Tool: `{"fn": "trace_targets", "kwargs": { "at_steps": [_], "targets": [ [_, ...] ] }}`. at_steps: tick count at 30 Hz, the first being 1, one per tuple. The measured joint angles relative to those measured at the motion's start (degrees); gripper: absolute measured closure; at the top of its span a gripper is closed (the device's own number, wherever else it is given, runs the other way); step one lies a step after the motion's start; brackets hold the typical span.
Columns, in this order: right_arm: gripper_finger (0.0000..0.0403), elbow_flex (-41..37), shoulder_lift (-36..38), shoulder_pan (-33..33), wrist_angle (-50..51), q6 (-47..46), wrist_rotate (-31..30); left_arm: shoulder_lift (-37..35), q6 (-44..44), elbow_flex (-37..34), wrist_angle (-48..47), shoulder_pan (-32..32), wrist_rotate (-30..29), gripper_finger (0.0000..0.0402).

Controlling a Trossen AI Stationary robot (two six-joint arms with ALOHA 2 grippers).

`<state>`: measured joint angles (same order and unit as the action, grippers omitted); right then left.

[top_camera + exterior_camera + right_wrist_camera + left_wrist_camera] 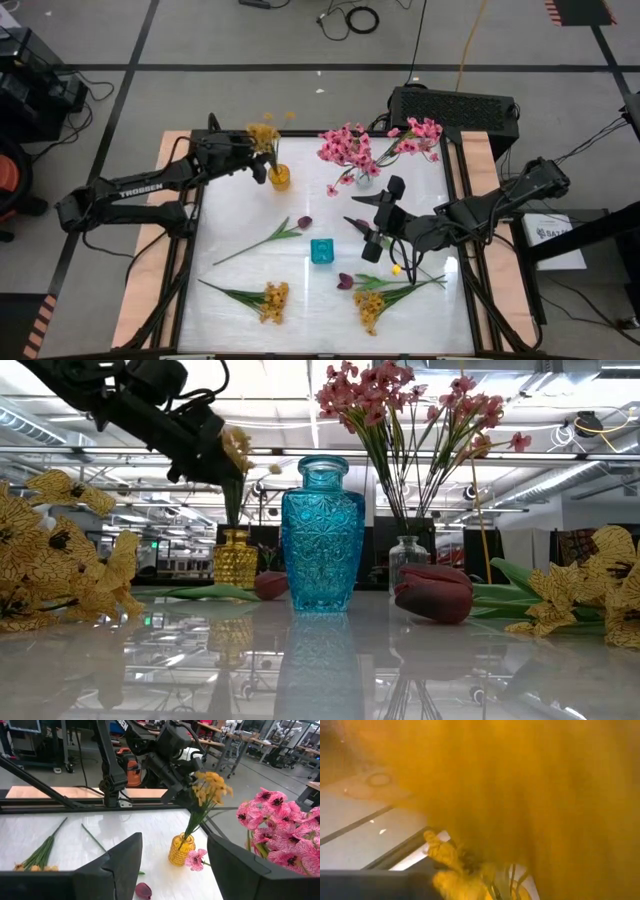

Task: Sort flowers into vase by color
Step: Put the top yellow flower into the yellow vase, then put the right yellow flower into the yellow vase

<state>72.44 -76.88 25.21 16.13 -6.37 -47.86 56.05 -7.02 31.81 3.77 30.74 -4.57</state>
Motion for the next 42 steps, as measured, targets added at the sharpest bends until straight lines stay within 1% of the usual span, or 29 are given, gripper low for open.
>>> {"fn": "trace_targets", "kwargs": {
  "at_steps": [3, 6, 10, 15, 20, 24, 27, 30, 33, 36, 39, 42],
  "targets": [
    [0.0187, 0.0, 0.0, 0.0, 0.6, 0.0, 0.0, -0.2, 0.0, 0.0, -1.8, 0.0, 1.3, 0.0168],
    [0.0187, 0.0, 0.0, 0.0, 1.0, -0.3, 0.0, -0.3, 0.1, 0.0, -4.1, 0.0, 1.4, 0.0132],
    [0.0187, 0.0, 0.0, 0.0, 1.6, -0.4, 0.1, -1.3, 1.1, 0.0, -8.0, 0.0, 0.0, 0.0100],
    [0.0187, 0.0, 0.0, 0.0, 3.0, -1.1, 0.2, -4.7, 0.9, 0.0, -12.7, 0.0, 0.0, 0.0091],
    [0.0187, 0.0, 0.0, 0.0, 3.1, -1.2, 0.9, -10.3, 0.9, 0.0, -16.9, 0.0, 0.8, 0.0091],
    [0.0187, 0.0, 0.0, 0.0, 3.5, -1.6, 5.2, -14.9, -0.7, 0.0, -22.8, 0.0, 3.8, 0.0091],
    [0.0187, 0.0, 0.0, 0.1, 6.4, -3.2, 11.2, -18.0, -3.4, 0.0, -26.9, -0.1, 9.8, 0.0091],
    [0.0187, 0.0, 0.0, 1.1, 12.0, -7.8, 15.8, -20.7, -6.2, 0.0, -29.5, -2.0, 18.1, 0.0095],
    [0.0187, 0.0, 0.0, 3.3, 19.4, -14.4, 18.7, -23.1, -8.5, 0.0, -30.4, -6.0, 22.4, 0.0107],
    [0.0187, 0.0, 0.0, 6.2, 28.1, -23.1, 21.9, -24.7, -9.3, 0.0, -30.3, -11.5, 23.2, 0.0121],
    [0.0187, 0.0, 0.0, 9.4, 35.8, -32.5, 26.9, -25.3, -9.9, 0.0, -30.3, -17.4, 23.0, 0.0132],
    [0.0187, 0.0, -0.5, 12.7, 40.0, -40.1, 30.7, -24.6, -10.7, 0.0, -29.4, -23.3, 20.2, 0.0136]
  ]
}}
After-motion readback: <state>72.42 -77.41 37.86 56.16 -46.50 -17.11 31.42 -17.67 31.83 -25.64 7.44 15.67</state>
